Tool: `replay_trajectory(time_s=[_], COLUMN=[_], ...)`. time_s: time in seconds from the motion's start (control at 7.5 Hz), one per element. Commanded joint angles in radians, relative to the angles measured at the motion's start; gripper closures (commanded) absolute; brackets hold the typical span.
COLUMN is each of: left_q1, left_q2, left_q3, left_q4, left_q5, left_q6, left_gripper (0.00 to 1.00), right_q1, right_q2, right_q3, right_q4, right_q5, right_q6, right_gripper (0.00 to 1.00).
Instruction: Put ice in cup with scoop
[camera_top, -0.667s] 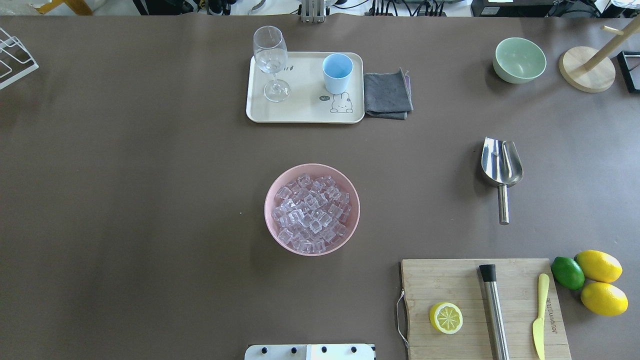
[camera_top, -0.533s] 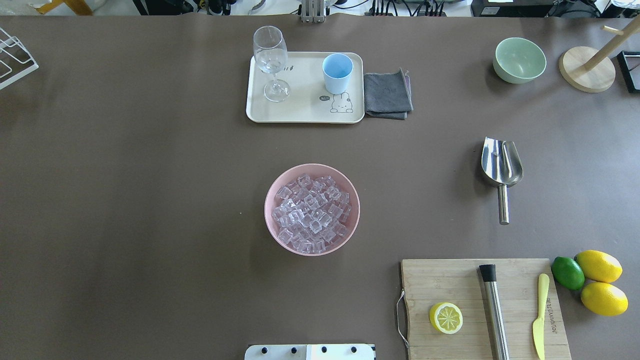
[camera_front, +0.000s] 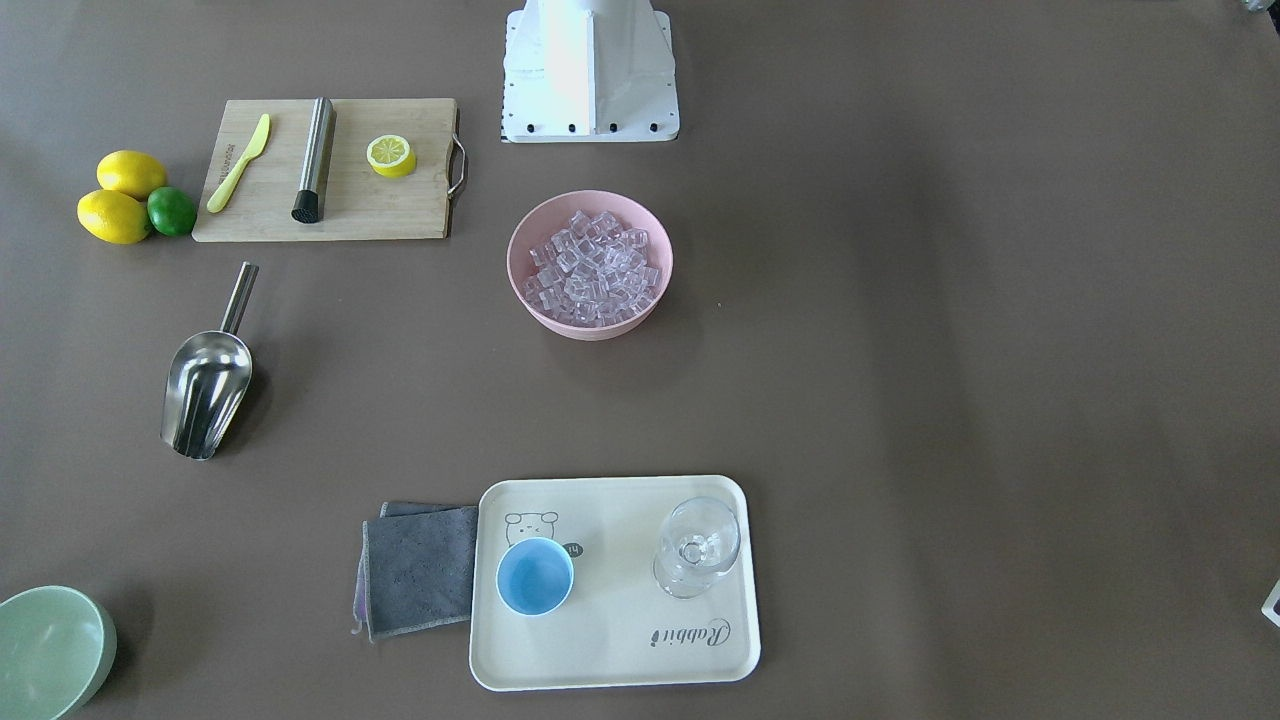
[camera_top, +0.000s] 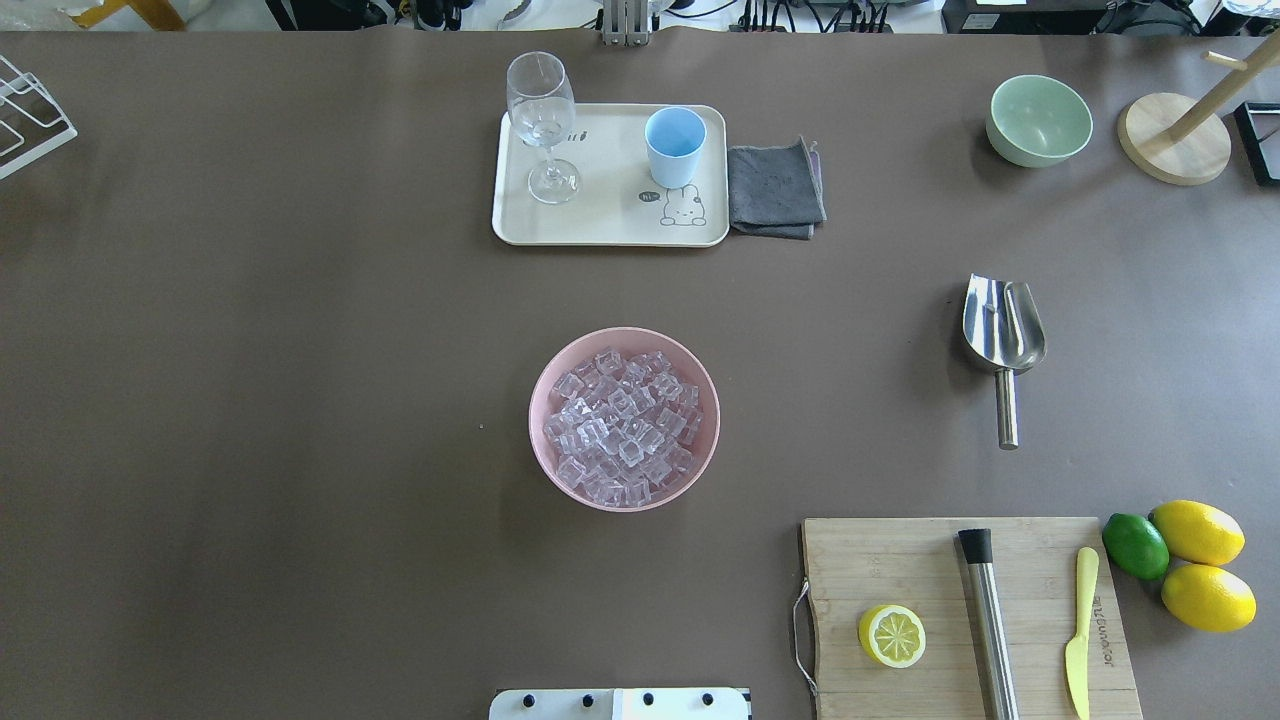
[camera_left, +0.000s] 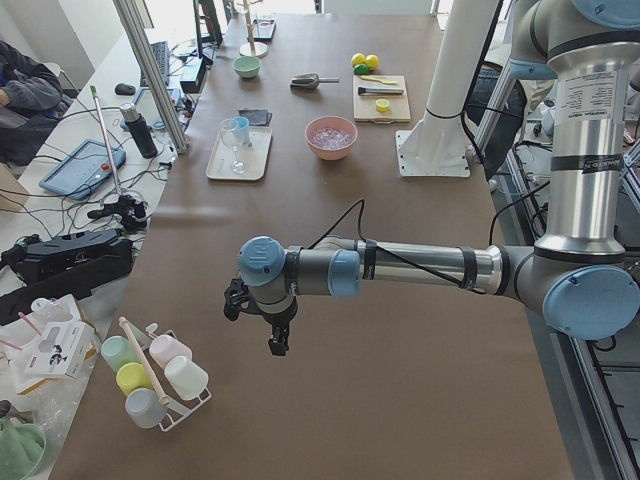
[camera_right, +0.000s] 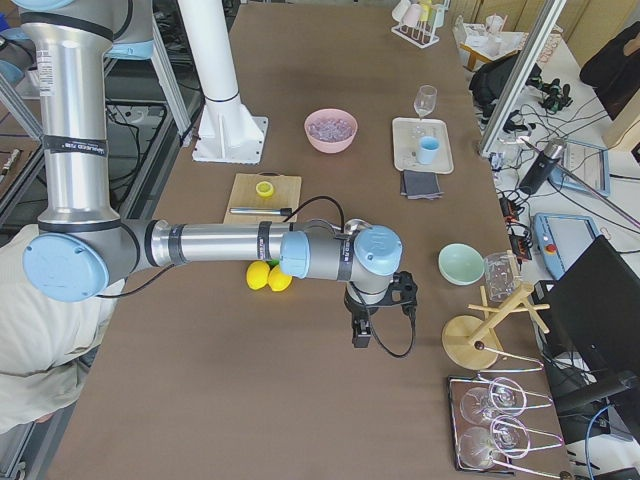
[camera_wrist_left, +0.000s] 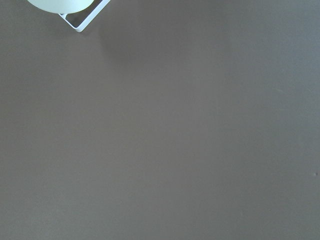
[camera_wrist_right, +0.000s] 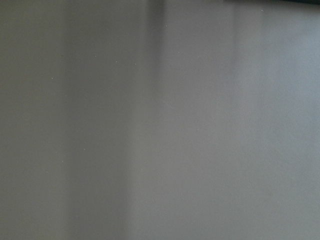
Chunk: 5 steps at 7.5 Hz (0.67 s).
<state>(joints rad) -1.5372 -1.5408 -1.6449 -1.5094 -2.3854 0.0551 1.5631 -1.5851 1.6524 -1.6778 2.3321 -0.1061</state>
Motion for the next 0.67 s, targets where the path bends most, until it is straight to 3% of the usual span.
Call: replay_trajectory(time_s=[0.0, 0.53], left_q1=[0.000, 0.002], left_q2=[0.001, -0.004], left_q3=[0.003, 0.013], left_q4=[0.000, -0.006], left_q5=[-0.001, 0.000], left_q6=[-0.001, 0.008], left_gripper=[0.02, 0.02], right_q1=[0.000, -0.005], right_q2=[-0.003, -0.030], right_q3=[-0.008, 0.012], right_q4=[0.000, 0.003], right_q5=[0.001, 0.013], right_q6=[0.000, 0.009], right_gripper=[0.00, 0.00])
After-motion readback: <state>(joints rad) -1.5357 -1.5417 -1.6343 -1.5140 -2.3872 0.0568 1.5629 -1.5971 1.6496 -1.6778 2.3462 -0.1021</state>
